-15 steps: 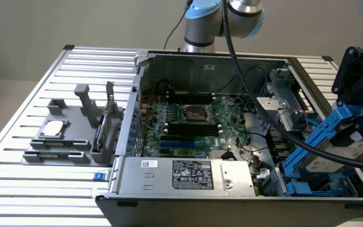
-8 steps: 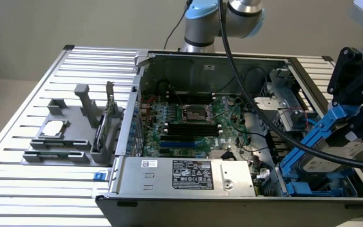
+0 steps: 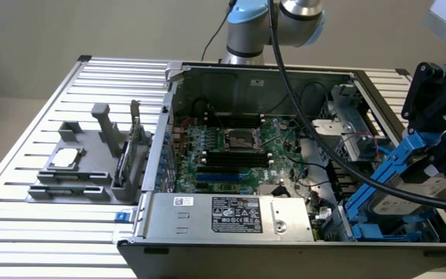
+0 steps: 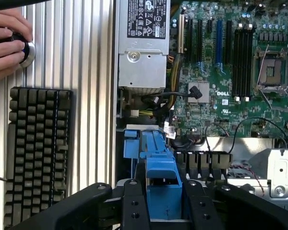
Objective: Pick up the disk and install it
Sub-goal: 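Insert the disk into the insertion slot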
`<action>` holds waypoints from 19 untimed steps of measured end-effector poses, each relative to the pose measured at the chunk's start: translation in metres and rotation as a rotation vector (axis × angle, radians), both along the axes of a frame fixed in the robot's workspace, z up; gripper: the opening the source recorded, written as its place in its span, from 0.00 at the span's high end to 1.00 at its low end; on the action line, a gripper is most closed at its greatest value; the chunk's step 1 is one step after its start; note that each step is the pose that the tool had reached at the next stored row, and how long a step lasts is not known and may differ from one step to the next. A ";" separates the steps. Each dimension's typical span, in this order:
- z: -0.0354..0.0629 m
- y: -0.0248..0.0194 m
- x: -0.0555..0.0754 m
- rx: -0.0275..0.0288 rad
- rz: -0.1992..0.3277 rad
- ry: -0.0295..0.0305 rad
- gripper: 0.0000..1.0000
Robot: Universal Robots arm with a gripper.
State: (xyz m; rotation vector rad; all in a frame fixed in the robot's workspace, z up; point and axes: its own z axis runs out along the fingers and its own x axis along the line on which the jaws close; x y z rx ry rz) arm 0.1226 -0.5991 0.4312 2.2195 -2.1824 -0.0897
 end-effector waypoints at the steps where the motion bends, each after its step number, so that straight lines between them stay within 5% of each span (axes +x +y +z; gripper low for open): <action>1: -0.0004 0.0002 0.000 -0.0002 0.000 -0.0001 0.67; 19: -0.0135 0.0046 0.000 -0.0002 0.000 -0.0002 0.67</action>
